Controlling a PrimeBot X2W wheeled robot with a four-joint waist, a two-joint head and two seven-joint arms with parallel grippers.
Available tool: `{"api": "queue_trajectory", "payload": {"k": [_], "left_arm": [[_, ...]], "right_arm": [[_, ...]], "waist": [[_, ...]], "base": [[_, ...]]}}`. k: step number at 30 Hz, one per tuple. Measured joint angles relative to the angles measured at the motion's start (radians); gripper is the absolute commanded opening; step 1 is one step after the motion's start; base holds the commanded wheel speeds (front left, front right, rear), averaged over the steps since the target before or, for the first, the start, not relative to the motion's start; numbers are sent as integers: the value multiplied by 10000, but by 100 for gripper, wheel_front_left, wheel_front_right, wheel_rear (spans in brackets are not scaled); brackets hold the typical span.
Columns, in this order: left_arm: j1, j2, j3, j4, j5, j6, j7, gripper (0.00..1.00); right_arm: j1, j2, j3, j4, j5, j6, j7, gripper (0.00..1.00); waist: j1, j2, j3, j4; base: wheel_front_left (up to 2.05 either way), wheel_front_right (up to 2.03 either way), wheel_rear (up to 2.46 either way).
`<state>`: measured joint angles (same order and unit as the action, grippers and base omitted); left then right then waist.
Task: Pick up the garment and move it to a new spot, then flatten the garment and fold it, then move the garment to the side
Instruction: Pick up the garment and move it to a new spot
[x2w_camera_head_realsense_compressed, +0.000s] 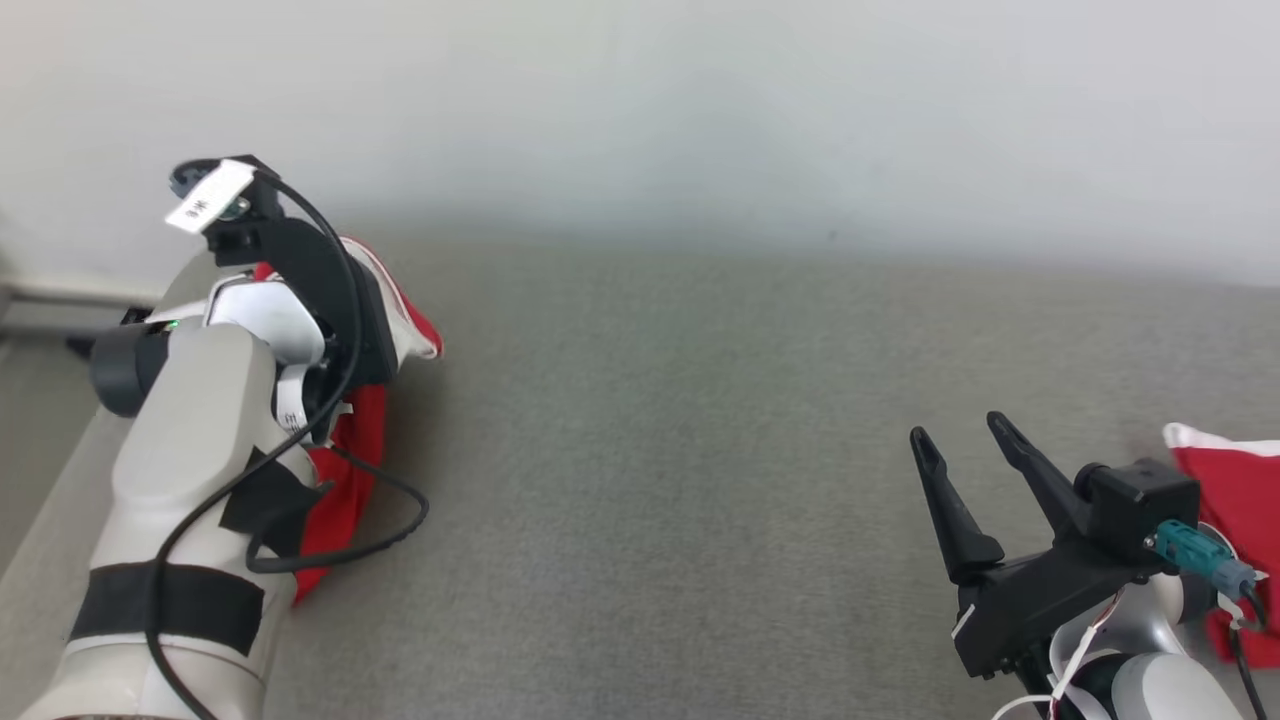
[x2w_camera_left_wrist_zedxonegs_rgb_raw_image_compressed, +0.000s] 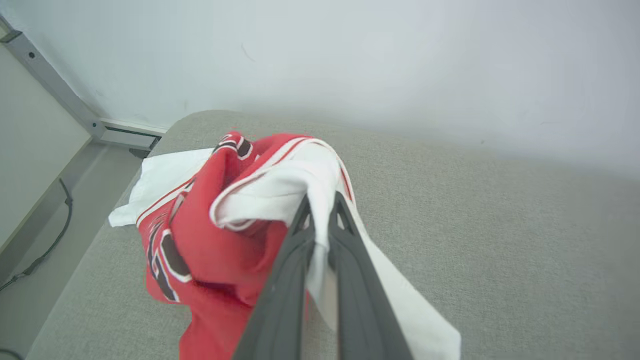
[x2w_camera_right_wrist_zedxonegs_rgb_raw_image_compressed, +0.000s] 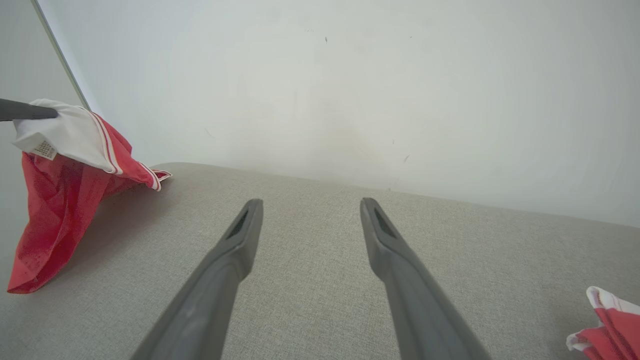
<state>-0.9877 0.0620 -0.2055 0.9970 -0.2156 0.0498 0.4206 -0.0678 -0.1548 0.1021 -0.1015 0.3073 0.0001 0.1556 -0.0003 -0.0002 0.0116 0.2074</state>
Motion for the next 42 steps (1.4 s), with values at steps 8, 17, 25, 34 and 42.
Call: {"api": "queue_trajectory", "payload": {"k": [8, 17, 25, 34, 42], "left_arm": [[151, -347, -420, -428, -88, -516, -435, 0], [683, -357, -1129, -936, -460, -775, -489, 0], [1034, -328, -3963, -3149, -2474, -408, -466, 0], [1282, -313, -5265, -3522, -3298, 130, -324, 14], [1280, -313, -5985, -3281, -4067, 293, -282, 100]], "right_arm": [[440, 121, 119, 52, 2, -15, -161, 100], [620, 205, 313, -58, 2, -13, -242, 100], [580, 245, 550, -35, 0, 6, -238, 100], [415, 324, 681, 88, 4, 90, -242, 100], [430, 307, 303, 81, 82, -2, -418, 100]], "waist": [[2, 1, -723, -861], [3, 1, -1161, -2028], [3, 1, -1232, -3455], [3, 2, -1032, -4666], [5, 2, -642, -5091]], "base": [[0, 0, 0], [0, 0, 0], [0, 0, 0], [0, 0, 0], [0, 0, 0]]}}
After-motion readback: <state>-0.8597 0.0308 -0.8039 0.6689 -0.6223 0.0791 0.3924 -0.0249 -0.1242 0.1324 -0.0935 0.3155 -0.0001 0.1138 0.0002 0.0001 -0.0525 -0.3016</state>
